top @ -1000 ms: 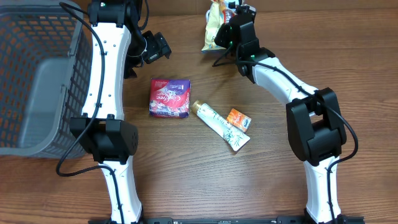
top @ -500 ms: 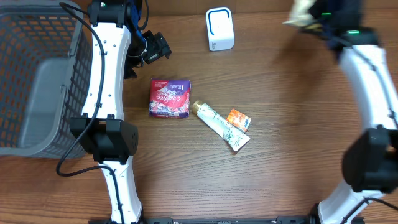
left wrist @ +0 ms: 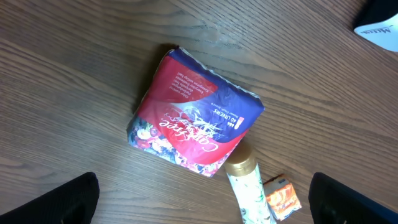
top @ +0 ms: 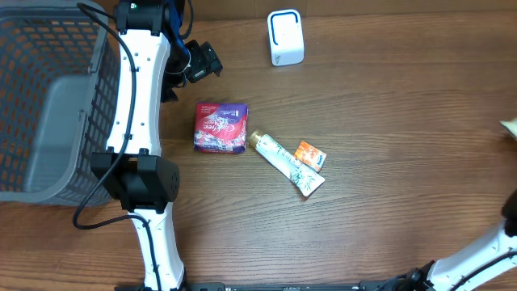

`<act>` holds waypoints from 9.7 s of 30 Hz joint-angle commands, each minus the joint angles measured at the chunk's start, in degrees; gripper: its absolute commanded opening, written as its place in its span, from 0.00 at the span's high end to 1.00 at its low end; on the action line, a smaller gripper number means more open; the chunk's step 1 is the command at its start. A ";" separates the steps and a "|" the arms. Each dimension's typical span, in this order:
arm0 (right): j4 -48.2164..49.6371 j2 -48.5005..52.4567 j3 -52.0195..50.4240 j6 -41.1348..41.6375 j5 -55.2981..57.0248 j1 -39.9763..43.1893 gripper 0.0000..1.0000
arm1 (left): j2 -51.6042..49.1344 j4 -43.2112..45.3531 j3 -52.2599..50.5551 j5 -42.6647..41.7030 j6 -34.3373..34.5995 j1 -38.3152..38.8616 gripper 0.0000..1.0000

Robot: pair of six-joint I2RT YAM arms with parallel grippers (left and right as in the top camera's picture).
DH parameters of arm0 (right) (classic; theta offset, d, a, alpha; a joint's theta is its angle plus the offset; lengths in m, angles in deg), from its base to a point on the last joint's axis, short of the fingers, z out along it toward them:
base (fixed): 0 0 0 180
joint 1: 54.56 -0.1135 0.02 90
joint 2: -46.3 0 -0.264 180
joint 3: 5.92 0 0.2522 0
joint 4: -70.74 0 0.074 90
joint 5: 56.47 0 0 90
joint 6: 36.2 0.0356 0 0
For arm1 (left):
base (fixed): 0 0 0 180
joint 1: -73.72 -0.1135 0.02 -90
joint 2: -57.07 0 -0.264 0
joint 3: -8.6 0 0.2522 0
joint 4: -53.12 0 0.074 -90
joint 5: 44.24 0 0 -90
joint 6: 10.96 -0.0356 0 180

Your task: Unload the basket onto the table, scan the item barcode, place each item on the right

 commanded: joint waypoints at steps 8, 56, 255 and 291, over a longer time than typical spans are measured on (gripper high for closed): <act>7.41 3.78 0.09 -3.61 -5.01 8.98 0.27 | -0.46 -0.15 0.00 0.02 -0.74 0.15 0.00; -7.87 -3.23 -13.86 -46.53 -12.79 -78.07 0.43 | -0.46 -0.15 0.00 0.02 -0.74 0.15 0.00; -0.79 11.78 11.69 4.76 3.04 -22.18 0.96 | -0.46 -0.15 -0.02 0.02 -0.74 0.15 0.00; -8.35 2.64 32.26 -12.35 -41.97 -1.77 0.28 | -0.46 -0.15 0.00 0.02 -0.74 0.15 0.00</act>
